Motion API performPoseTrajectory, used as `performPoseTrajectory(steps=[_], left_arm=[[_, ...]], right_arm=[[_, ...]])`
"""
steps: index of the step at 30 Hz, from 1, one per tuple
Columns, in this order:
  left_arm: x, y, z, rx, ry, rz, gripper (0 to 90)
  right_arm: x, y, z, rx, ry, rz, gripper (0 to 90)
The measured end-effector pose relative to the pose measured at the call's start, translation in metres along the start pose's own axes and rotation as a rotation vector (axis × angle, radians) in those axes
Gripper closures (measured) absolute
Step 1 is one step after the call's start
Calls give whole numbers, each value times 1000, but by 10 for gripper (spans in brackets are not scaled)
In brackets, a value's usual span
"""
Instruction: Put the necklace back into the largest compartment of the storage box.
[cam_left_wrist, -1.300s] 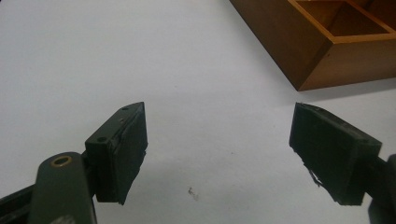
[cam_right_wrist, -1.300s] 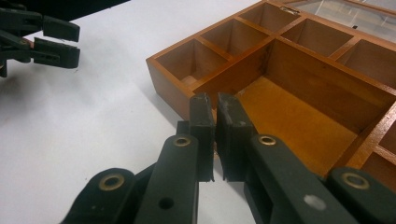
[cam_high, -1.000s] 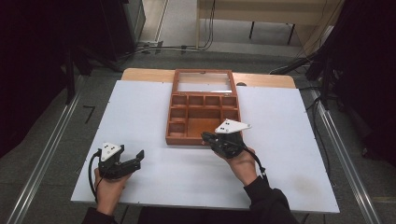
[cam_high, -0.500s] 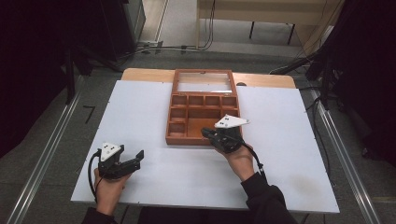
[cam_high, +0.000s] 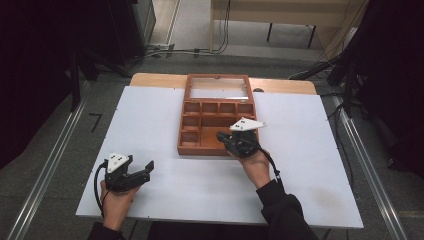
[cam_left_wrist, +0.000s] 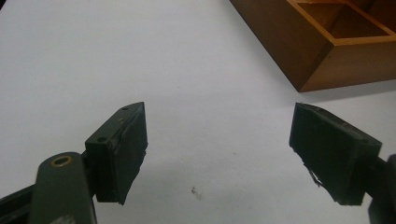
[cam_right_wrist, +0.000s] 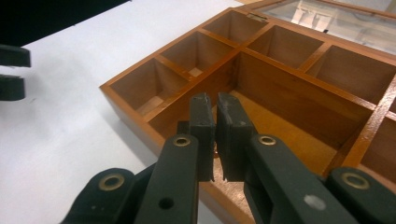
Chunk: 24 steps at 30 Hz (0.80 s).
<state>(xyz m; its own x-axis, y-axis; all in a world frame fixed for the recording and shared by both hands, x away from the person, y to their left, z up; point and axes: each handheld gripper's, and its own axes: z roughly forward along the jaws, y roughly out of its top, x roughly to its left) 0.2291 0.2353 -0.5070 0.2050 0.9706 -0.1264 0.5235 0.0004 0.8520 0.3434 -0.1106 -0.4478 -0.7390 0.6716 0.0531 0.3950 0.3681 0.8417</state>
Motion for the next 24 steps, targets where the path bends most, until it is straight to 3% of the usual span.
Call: performPoseTrajectory(steps=[24], left_arm=[[1,0,0,0,-1,-2,198]], right_arm=[[-20,6,28,34,-56,27,831]])
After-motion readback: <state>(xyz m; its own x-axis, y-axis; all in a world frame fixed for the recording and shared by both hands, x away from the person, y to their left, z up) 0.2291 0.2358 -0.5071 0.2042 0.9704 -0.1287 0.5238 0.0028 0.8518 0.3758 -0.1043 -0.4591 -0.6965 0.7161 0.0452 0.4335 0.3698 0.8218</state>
